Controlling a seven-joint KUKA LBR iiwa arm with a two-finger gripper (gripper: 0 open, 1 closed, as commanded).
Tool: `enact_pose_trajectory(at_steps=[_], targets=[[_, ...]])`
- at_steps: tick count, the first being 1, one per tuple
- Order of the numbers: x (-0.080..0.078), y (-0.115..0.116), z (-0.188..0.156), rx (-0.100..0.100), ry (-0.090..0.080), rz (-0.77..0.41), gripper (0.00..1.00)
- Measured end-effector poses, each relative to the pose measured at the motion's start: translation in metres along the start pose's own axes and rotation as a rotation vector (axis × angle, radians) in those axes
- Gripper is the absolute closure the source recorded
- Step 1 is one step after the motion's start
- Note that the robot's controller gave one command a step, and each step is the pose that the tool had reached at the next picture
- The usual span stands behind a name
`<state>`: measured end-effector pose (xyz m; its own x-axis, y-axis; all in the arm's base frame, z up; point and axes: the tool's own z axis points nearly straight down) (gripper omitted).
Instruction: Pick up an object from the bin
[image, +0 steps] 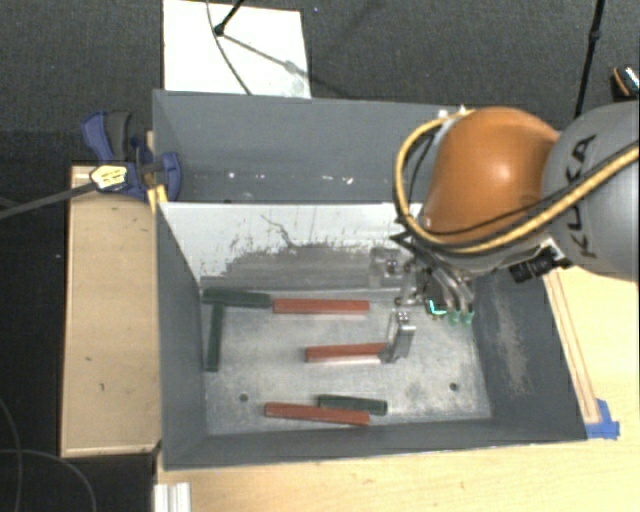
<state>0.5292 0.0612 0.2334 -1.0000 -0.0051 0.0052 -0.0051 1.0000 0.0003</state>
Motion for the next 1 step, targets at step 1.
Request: enact_pose_trajectory(at_steps=[1], targets=[[-0.0102, -0.0411, 0.1674, 0.0, 0.0, -0.077, 0.0]])
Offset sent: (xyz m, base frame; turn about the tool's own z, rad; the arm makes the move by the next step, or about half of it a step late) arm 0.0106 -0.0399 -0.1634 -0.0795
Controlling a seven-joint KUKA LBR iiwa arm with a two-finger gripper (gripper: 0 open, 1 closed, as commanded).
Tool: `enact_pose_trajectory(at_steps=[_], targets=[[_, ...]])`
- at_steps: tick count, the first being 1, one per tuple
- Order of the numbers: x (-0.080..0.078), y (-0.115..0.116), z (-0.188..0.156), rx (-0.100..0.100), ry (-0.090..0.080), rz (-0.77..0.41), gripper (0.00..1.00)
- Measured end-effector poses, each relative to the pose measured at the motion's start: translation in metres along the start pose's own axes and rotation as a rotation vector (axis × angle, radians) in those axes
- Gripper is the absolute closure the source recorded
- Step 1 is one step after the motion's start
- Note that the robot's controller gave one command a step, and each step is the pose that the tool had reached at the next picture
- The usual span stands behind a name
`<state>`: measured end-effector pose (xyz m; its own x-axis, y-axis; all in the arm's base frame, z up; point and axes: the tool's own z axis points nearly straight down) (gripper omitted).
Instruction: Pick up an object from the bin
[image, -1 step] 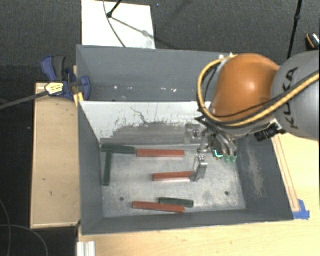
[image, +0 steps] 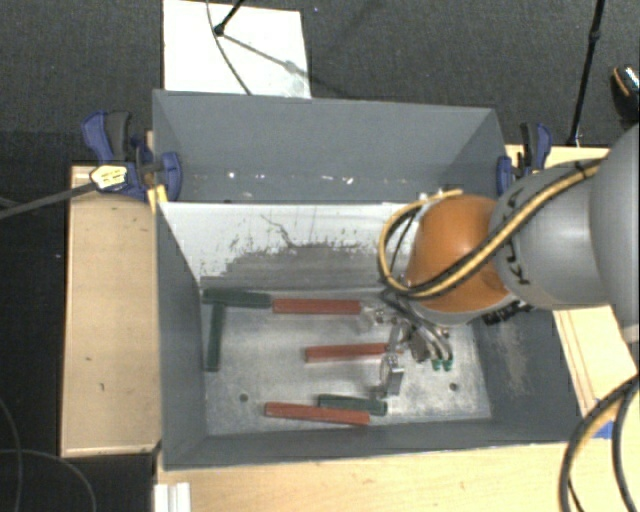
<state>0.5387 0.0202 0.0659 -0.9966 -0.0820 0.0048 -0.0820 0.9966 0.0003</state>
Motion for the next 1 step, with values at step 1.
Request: enact_pose_trajectory(at_steps=[1], targets=[[-0.0017, 0.0012, -0.0047, -0.001, -0.007, 0.002, 1.0]])
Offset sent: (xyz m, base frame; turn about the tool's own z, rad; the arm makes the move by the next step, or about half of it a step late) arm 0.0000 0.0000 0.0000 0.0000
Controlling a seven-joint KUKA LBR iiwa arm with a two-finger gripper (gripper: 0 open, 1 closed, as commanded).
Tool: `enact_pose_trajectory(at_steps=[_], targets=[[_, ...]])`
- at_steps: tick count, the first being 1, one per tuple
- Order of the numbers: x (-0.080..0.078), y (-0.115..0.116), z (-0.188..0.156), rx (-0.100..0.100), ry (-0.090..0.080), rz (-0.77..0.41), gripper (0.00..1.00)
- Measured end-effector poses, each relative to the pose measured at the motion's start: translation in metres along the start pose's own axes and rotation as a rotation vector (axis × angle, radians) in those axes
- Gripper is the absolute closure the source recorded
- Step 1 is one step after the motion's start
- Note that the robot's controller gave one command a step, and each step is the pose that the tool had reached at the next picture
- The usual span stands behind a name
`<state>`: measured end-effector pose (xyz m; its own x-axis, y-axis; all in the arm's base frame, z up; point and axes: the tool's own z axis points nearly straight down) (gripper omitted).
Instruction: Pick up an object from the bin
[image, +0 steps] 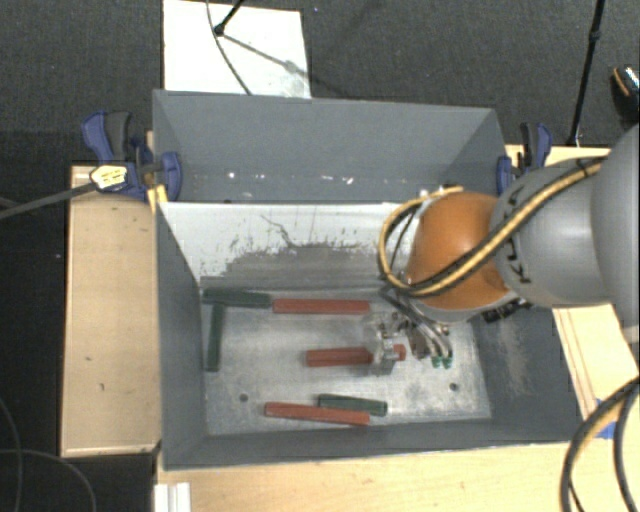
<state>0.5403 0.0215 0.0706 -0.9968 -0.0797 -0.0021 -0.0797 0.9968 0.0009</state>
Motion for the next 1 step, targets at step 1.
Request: enact_pose_trajectory(at_steps=[1], targets=[[-0.0367, 0.0053, -0.1334, 0.001, -0.01, 0.0, 1.0]])
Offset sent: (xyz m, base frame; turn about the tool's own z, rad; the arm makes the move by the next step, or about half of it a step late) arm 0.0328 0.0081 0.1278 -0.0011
